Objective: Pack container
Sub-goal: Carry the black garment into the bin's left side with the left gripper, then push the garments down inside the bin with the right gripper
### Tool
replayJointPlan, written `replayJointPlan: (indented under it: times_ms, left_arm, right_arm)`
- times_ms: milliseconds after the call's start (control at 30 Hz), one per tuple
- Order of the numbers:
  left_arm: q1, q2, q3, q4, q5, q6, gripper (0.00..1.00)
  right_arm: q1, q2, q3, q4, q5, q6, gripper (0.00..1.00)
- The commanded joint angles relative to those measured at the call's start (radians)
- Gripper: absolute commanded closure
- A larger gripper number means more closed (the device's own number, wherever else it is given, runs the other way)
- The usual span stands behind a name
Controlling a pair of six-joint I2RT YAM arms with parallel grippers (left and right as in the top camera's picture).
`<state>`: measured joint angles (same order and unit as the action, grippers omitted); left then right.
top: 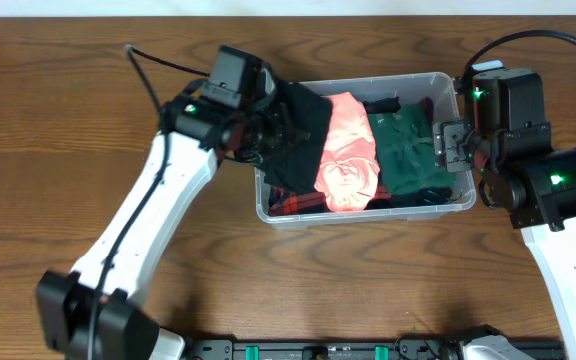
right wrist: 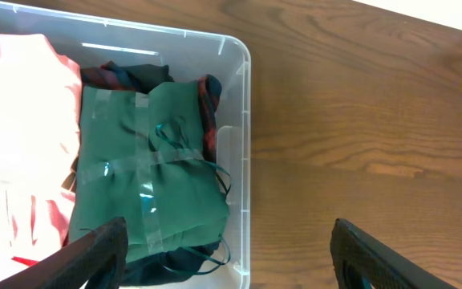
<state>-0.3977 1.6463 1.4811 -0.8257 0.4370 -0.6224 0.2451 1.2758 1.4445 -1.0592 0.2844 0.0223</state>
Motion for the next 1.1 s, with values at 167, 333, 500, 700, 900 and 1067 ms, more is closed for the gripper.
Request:
replayJointPlan:
  times_ms: [167,333,500,700,900,1067]
  left_arm:
    - [-0.009,0.051,0.011,-0.003,-0.007,-0.001,0.20]
    - [0.037,-0.072,0.030,-0.042,-0.081,0.061,0.13]
    - [0.139,-0.247,0.035,-0.114,-0.317,0.061,0.02]
    - [0.298,-0.365,0.035,-0.208,-0.460,0.074,0.02]
    - [0.417,-0.350,0.023,-0.276,-0.460,0.092,0.02]
    - [0.440,-0.317,0.014,-0.292,-0.460,0.108,0.02]
  right_arm:
    - [-0.005,-0.016,0.000,0.008,-0.178,-0.085,0.28]
    - [0.055,-0.013,0.000,0.065,-0.342,-0.212,0.32]
    - [0.158,0.018,0.000,0.187,-0.387,-0.218,0.39]
    - [0.257,0.171,0.000,0.301,-0.425,-0.191,0.50]
    - [0.333,0.396,0.000,0.391,-0.545,-0.192,0.52]
    - [0.385,0.591,0.000,0.431,-0.562,-0.240,0.52]
